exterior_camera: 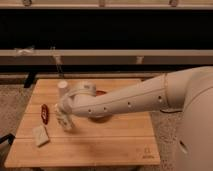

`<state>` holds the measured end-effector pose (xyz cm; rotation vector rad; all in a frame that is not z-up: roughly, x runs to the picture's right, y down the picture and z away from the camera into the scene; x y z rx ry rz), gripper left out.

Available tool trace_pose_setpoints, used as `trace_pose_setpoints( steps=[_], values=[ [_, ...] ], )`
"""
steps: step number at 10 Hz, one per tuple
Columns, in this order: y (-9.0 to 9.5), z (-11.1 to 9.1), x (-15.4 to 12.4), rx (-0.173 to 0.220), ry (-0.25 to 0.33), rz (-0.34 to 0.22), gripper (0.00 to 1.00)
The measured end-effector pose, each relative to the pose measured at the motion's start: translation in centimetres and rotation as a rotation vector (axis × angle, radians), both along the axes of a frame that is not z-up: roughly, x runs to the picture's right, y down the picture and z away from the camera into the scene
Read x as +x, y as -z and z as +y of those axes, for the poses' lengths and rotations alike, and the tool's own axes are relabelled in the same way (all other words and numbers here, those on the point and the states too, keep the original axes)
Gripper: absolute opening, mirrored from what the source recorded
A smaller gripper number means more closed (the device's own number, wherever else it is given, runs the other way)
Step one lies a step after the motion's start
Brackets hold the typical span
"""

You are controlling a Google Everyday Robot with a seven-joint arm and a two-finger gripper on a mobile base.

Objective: Stand the bottle upright

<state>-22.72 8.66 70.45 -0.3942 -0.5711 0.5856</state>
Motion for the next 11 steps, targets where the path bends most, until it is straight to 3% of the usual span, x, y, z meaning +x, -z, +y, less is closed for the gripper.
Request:
trace_pose_setpoints(
  steps=[1,2,11],
  values=[
    [-0.05,0.01,0.11,-0.001,-0.003,0.002,0.74],
    [-0.02,0.02,0.11,-0.001,-0.003,0.002,0.78],
    [0.06,0.2,0.68,-0.02,0.001,0.006,0.8]
  ],
)
